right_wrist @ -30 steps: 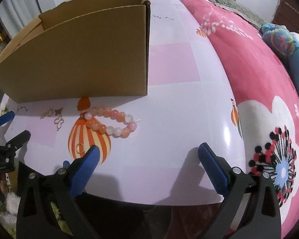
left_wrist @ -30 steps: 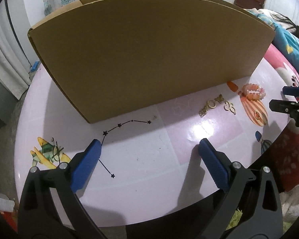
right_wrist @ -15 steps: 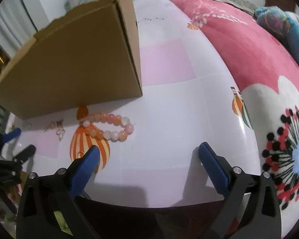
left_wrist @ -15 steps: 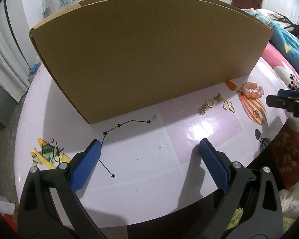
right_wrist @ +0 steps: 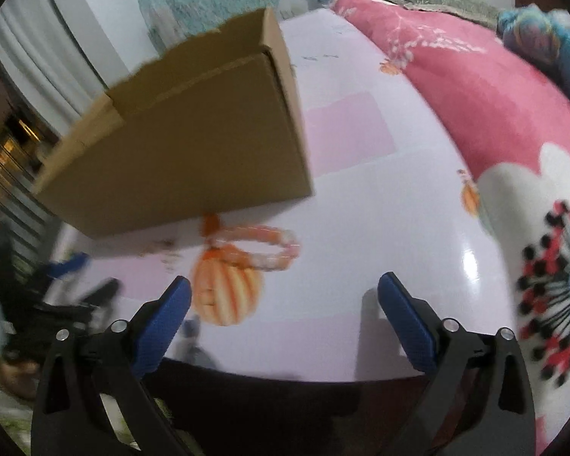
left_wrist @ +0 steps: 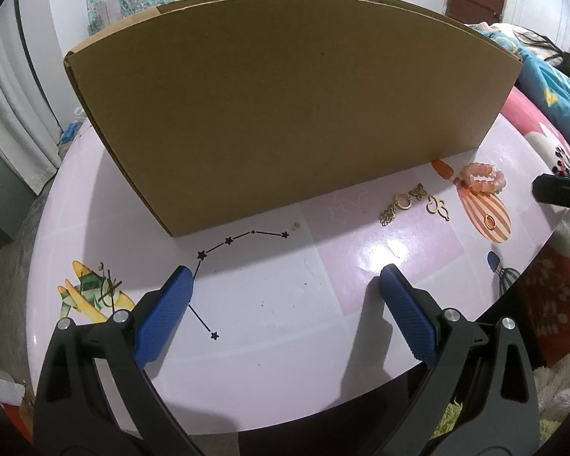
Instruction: Organize jewelry
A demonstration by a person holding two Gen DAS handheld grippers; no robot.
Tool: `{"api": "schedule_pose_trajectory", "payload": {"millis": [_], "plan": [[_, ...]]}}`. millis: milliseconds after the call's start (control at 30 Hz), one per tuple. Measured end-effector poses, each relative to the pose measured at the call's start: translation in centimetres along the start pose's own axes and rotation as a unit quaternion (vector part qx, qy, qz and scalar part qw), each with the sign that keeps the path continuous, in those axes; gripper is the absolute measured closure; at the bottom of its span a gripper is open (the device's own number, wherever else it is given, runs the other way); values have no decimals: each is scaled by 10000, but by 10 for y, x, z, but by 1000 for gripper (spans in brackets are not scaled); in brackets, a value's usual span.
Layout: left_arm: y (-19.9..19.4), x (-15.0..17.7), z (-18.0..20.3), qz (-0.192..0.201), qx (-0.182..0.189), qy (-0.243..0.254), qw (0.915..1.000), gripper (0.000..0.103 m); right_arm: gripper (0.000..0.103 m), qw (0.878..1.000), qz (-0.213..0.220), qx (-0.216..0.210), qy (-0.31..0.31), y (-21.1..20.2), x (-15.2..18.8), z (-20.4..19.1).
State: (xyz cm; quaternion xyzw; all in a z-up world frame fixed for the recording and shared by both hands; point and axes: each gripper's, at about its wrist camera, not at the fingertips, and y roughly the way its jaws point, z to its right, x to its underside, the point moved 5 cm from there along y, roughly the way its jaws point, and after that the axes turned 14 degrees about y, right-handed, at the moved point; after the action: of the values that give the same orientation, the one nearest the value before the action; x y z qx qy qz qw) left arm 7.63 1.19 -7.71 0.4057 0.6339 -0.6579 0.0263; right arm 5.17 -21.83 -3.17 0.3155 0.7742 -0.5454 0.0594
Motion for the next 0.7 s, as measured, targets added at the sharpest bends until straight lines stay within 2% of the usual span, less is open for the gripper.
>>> {"api": "schedule_pose_trajectory", "payload": {"millis": [67,167,200,300,367,467,600,633,667,700], "plan": [[0,1,0,1,-2,4,10000,8,25,9997,56,-178,-158,-3,6,-11],[0,1,0,8,-4,10,10000,8,33,9981,-62,-486,-369,3,15,-29],[0,2,1,15,-9,13,10000,8,38,9976,-96,-538,-418,5,19,-33],[1,1,1,10,3,37,10000,8,50,9967,-170,-438,-668,17,27,-44],[1,1,0,20,32,76,10000,8,63,9962,-163,-305,-803,23,29,-48],[1,2,0,40,98,166,9998,8,76,9951,-169,-146,-964,30,32,-51],[-2,2,2,35,145,327,9994,8,83,9934,-93,38,-1145,37,32,-52],[-4,1,3,90,141,406,9990,12,85,9933,-83,40,-1150,38,31,-52],[-7,0,5,171,142,477,9986,21,88,9933,-71,54,-1153,39,31,-52],[-10,-3,7,262,157,558,9980,25,89,9931,-56,66,-1166,39,31,-51]]}}
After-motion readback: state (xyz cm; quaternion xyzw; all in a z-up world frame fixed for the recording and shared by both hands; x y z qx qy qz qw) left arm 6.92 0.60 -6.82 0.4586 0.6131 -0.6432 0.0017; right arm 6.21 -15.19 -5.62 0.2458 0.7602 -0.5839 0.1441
